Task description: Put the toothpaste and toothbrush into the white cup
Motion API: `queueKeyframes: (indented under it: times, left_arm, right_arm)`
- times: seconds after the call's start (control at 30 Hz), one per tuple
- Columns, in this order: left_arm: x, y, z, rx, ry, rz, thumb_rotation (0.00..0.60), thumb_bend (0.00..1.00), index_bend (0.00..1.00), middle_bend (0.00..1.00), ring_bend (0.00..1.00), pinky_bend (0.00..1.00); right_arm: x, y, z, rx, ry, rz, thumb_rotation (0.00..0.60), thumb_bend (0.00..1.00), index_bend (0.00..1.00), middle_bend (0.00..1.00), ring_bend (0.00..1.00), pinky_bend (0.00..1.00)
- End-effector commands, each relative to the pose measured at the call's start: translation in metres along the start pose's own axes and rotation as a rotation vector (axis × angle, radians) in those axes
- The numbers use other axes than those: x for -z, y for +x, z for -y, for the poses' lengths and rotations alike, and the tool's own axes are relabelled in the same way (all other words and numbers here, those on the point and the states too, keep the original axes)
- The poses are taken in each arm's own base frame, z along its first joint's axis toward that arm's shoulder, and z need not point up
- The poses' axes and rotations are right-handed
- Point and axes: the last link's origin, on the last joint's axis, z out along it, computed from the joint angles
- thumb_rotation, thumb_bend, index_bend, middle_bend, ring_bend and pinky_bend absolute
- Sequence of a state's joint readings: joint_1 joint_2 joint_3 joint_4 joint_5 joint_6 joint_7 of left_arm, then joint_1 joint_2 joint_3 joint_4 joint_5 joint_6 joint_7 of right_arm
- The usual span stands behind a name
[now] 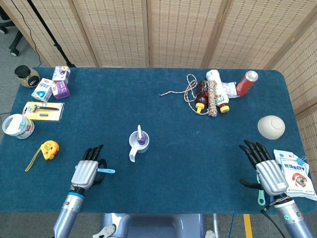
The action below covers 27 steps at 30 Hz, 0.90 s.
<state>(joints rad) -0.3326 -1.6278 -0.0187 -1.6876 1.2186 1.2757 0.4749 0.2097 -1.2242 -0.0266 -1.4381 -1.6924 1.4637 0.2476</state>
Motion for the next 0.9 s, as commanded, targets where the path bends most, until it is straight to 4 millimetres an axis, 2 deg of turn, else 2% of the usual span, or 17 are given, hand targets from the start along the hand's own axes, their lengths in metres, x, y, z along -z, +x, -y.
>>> queueKeyframes:
  times: [0.03,0.37,0.53,0.77,0.9]
  left_arm:
    - [0.003,0.013,0.003,0.028,-0.007,-0.034,0.6,0.4,0.55,0.0,0.0,0.0]
    - [0.011,0.043,0.006,0.084,-0.032,-0.095,0.6,0.4,0.55,0.0,0.0,0.0]
    - [0.015,0.059,0.003,0.096,-0.048,-0.137,0.6,0.4,0.55,0.0,0.0,0.0]
    - [0.021,0.07,0.001,0.111,-0.06,-0.148,0.6,0.4,0.55,0.0,0.0,0.0]
    - [0.02,0.086,-0.004,0.155,-0.095,-0.195,0.6,0.4,0.55,0.0,0.0,0.0]
  right_arm:
    - [0.0,-0.001,0.001,0.002,0.001,0.001,0.6,0.0,0.0,0.0,0.0,0.0]
    - [0.0,-0.003,0.001,0.007,0.0,0.01,0.6,0.0,0.0,0.0,0.0,0.0]
    - [-0.001,-0.004,0.001,0.009,-0.001,0.013,0.6,0.0,0.0,0.0,0.0,0.0]
    - [-0.002,-0.004,0.001,0.01,-0.004,0.014,0.6,0.0,0.0,0.0,0.0,0.0]
    - [-0.001,-0.004,0.001,0.009,-0.004,0.016,0.6,0.0,0.0,0.0,0.0,0.0]
